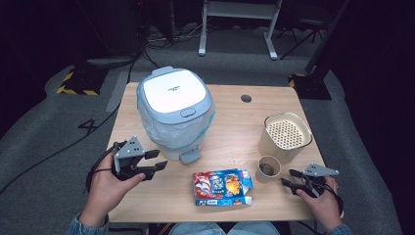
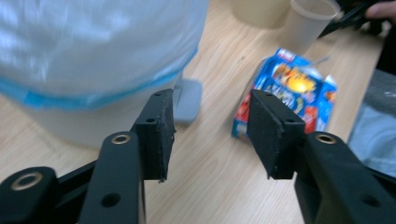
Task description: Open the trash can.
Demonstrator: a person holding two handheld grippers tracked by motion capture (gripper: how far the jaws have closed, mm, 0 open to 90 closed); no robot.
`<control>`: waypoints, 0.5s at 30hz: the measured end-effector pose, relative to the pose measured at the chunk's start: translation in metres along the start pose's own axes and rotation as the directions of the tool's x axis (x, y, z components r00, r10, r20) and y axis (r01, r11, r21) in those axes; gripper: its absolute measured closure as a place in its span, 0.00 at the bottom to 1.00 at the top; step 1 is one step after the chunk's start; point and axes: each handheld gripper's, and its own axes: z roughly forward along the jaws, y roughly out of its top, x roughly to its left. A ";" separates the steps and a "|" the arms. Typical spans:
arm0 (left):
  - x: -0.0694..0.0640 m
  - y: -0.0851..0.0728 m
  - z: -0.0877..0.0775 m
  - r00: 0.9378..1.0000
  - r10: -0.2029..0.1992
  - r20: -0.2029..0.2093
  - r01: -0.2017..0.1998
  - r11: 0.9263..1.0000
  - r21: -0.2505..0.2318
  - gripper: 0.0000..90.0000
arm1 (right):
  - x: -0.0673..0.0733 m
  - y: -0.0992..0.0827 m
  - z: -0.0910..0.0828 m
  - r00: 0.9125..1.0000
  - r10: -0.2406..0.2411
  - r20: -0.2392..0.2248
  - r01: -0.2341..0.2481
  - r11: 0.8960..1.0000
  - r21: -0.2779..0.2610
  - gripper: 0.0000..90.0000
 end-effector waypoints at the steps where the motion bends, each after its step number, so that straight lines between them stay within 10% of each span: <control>1: 0.000 0.004 -0.001 1.000 0.011 0.009 -0.011 1.000 -0.011 0.61 | 0.000 0.000 -0.001 1.000 0.002 -0.001 -0.002 1.000 -0.001 0.53; 15: 0.010 0.053 -0.017 0.991 0.110 0.074 -0.098 0.984 -0.146 0.69 | 0.002 -0.002 -0.002 1.000 0.000 0.004 0.000 1.000 -0.004 0.57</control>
